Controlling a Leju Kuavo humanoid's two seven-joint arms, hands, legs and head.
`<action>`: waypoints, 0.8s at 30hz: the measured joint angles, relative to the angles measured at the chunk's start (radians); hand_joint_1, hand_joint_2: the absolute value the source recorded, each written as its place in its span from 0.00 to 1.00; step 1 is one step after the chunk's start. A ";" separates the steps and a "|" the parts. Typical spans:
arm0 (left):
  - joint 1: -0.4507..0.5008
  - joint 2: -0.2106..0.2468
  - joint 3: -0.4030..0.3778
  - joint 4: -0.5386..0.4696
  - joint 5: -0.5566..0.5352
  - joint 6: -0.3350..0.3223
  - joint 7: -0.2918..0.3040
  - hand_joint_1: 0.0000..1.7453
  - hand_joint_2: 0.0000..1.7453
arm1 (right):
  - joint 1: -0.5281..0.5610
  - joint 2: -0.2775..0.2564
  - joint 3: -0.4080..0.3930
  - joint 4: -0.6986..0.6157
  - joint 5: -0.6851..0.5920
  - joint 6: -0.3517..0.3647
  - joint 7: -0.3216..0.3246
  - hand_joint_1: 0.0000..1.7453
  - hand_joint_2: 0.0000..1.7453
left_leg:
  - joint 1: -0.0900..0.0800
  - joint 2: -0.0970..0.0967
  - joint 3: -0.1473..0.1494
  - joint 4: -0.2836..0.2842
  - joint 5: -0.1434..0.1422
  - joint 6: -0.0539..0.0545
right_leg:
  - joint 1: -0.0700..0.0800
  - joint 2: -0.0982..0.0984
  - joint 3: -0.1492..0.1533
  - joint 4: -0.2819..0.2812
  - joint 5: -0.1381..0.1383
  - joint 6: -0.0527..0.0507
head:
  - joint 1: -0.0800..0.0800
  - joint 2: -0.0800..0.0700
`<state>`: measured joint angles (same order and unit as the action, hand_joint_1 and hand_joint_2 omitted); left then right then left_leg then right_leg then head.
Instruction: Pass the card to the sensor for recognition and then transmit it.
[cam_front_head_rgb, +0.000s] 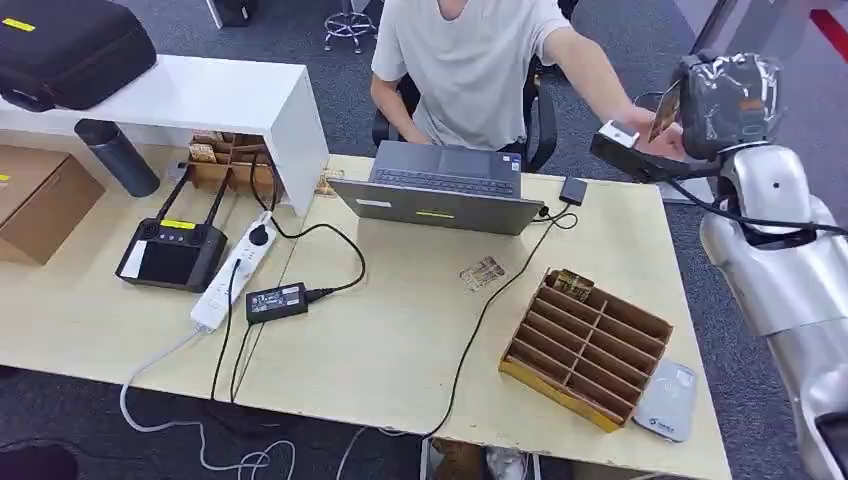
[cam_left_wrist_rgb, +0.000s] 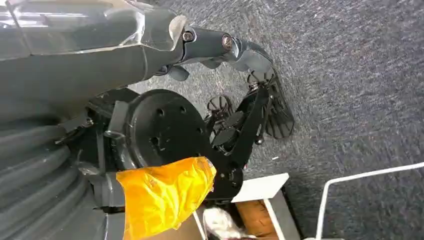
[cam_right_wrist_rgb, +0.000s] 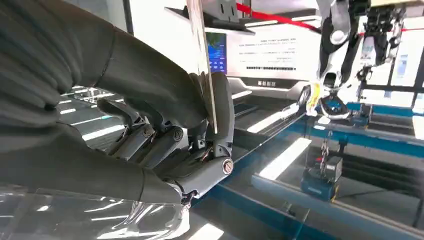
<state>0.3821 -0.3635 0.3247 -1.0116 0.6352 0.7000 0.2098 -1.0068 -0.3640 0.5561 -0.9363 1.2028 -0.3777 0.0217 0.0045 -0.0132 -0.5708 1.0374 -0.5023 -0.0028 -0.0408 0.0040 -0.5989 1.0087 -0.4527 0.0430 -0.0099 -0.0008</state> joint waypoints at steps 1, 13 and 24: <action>0.006 0.000 -0.013 -0.004 -0.001 0.000 0.004 0.00 1.00 | -0.013 0.009 0.010 0.016 0.000 0.000 0.000 1.00 1.00 | 0.000 0.000 0.000 0.000 0.000 0.000 | 0.000 0.000 -0.001 0.000 0.000 0.000 | 0.000 0.000; 0.013 0.000 -0.061 -0.014 0.039 0.001 -0.025 0.00 1.00 | -0.067 0.057 0.102 0.119 -0.028 -0.003 0.015 1.00 1.00 | 0.001 -0.001 0.000 0.000 0.000 0.000 | 0.000 0.000 -0.001 0.000 0.000 0.000 | 0.000 0.000; 0.003 0.000 -0.053 -0.013 0.092 0.001 -0.091 0.00 1.00 | -0.071 0.060 0.130 0.145 -0.040 -0.012 0.015 0.00 1.00 | 0.001 0.000 0.000 0.000 0.000 0.000 | 0.000 0.000 -0.001 0.000 0.000 0.000 | 0.000 0.000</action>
<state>0.3849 -0.3632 0.2716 -1.0243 0.7271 0.7012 0.1186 -1.0781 -0.3037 0.6863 -0.7908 1.1627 -0.3899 0.0362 0.0050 -0.0136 -0.5707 1.0374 -0.5019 -0.0033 -0.0412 0.0039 -0.5997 1.0089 -0.4526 0.0428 -0.0103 -0.0008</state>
